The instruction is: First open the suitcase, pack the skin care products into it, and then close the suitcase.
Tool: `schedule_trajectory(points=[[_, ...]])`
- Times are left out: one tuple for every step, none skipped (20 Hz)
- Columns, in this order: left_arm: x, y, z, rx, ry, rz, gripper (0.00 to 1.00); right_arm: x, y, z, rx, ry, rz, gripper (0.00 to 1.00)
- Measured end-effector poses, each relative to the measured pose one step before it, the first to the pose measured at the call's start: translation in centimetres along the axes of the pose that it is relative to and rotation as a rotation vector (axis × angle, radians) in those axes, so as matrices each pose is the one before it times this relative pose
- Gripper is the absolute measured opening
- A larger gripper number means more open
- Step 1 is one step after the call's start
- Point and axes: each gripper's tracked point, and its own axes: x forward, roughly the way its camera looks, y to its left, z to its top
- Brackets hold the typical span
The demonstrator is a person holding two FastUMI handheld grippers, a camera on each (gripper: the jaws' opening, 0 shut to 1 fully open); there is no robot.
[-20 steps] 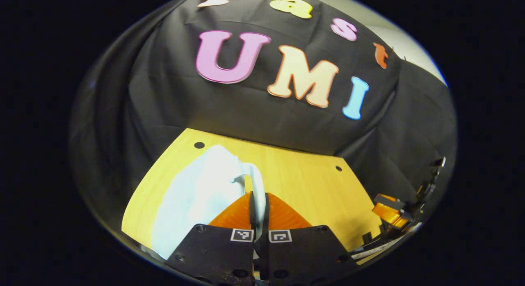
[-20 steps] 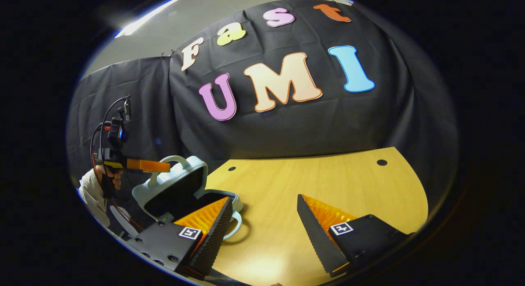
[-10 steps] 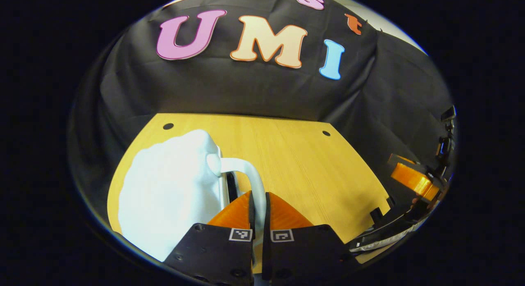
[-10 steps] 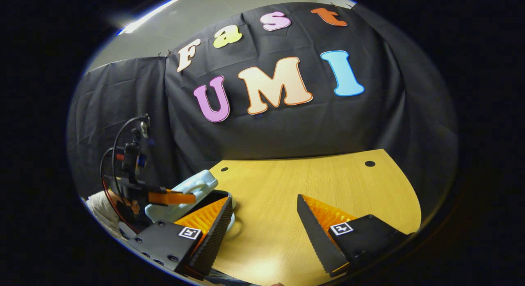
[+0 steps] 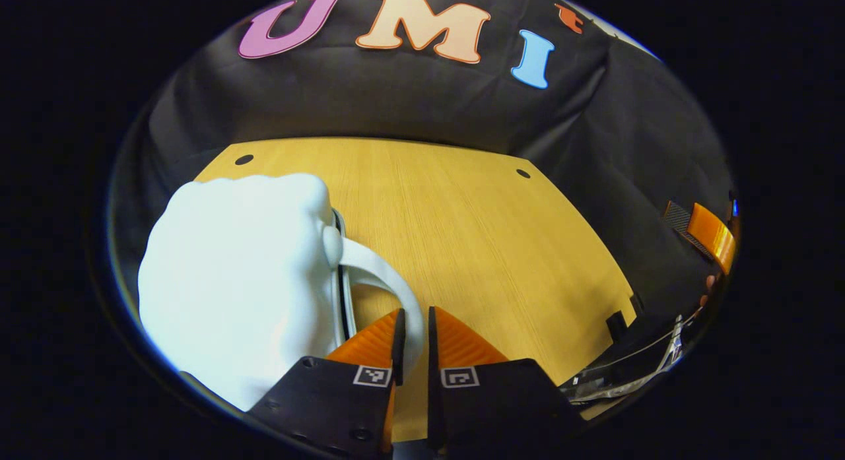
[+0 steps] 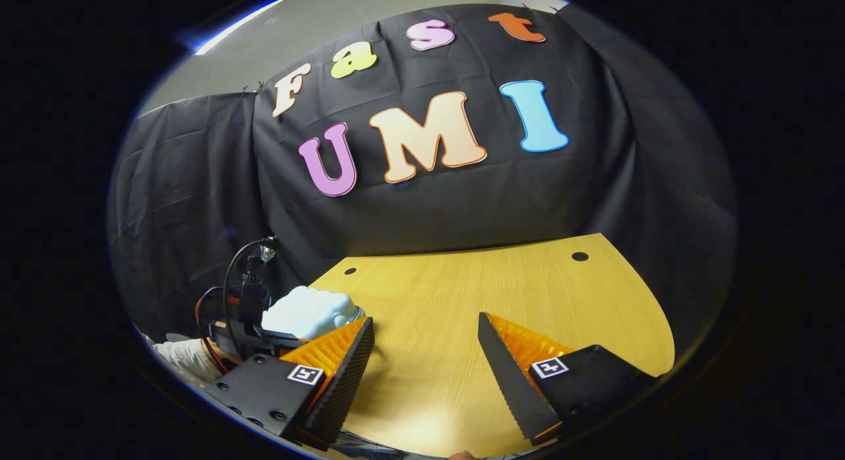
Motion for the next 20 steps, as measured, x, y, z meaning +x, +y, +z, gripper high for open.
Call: schedule_trajectory(points=[[-0.297,-0.667,0.858,-0.00524,-0.03224,-0.00522,0.29,-0.278,-0.495,0.702,-0.02109,-0.02372,-0.00621,0.98],[-0.566,-0.669,1.231,0.00858,-0.04534,0.00922,0.55,-0.151,-0.574,0.990,-0.02341,-0.03396,-0.01075,0.98],[-0.512,-0.473,1.595,0.02493,-0.06389,0.01719,0.80,-0.054,-0.664,1.103,-0.02123,-0.03979,-0.01189,0.98],[-0.588,-0.572,1.724,0.03285,-0.06043,0.01862,0.86,0.009,-0.496,1.308,-0.01708,-0.04226,-0.00696,0.98],[-0.744,-0.505,2.480,0.04093,-0.07745,0.03037,0.82,0.000,-0.285,1.075,-0.01085,-0.03590,-0.00160,0.98],[-0.666,-0.331,2.152,0.02969,-0.05952,0.02541,0.85,0.115,-0.238,1.159,-0.00641,-0.03102,0.00146,0.98],[-0.721,-0.368,2.298,0.03213,-0.06295,0.03224,0.92,0.056,-0.296,1.135,-0.00568,-0.02884,0.00381,0.98],[-0.567,-0.100,2.089,0.02039,-0.05211,0.03571,0.94,0.113,-0.255,1.256,-0.00898,-0.02717,0.00184,0.98],[-0.338,0.045,2.334,0.01299,-0.05725,0.03149,0.95,0.089,-0.390,1.255,-0.00831,-0.03223,-0.00362,0.98],[-0.478,0.046,1.952,0.00847,-0.05246,0.03384,0.95,0.300,-0.563,1.456,-0.01038,-0.03588,-0.01614,0.98],[-0.720,0.918,2.500,0.01080,-0.07610,0.06543,0.97,0.160,-0.486,1.314,-0.00698,-0.02433,-0.02006,0.98],[-0.308,0.639,2.379,0.02170,-0.06641,0.03991,0.98,0.076,-0.150,0.840,-0.00185,-0.01159,-0.01228,0.97],[0.088,0.596,1.832,0.02278,-0.04874,0.02666,0.96,-0.201,0.367,0.766,0.00493,-0.01040,-0.00779,0.97],[-0.605,0.255,0.917,0.01430,-0.02791,0.01091,0.96,-0.169,0.231,1.154,-0.00484,-0.02852,-0.00823,0.97],[-0.284,-0.325,0.766,-0.00065,-0.02204,-0.01942,0.96,0.030,-0.179,1.427,-0.02180,-0.04650,-0.02400,0.97],[-0.188,-0.357,0.524,-0.01309,-0.01322,-0.02705,0.96,-0.080,-0.314,0.886,-0.03006,-0.02826,-0.03159,0.97],[-0.128,-0.307,0.374,-0.01682,-0.01221,-0.02797,0.96,-0.237,-0.499,0.608,-0.03431,-0.02787,-0.04253,0.97],[0.014,-0.218,0.477,-0.01780,-0.00474,-0.01881,0.96,-0.521,-0.523,0.588,-0.01795,-0.00810,-0.04258,0.93],[-0.096,-0.220,0.355,-0.01584,0.00863,-0.01855,0.96,-0.908,0.412,0.805,-0.00737,-0.02414,-0.01142,0.97],[0.061,-0.064,0.775,-0.00613,-0.00808,-0.02134,0.96,-0.508,0.270,0.926,-0.01102,-0.02494,-0.00966,0.97]])
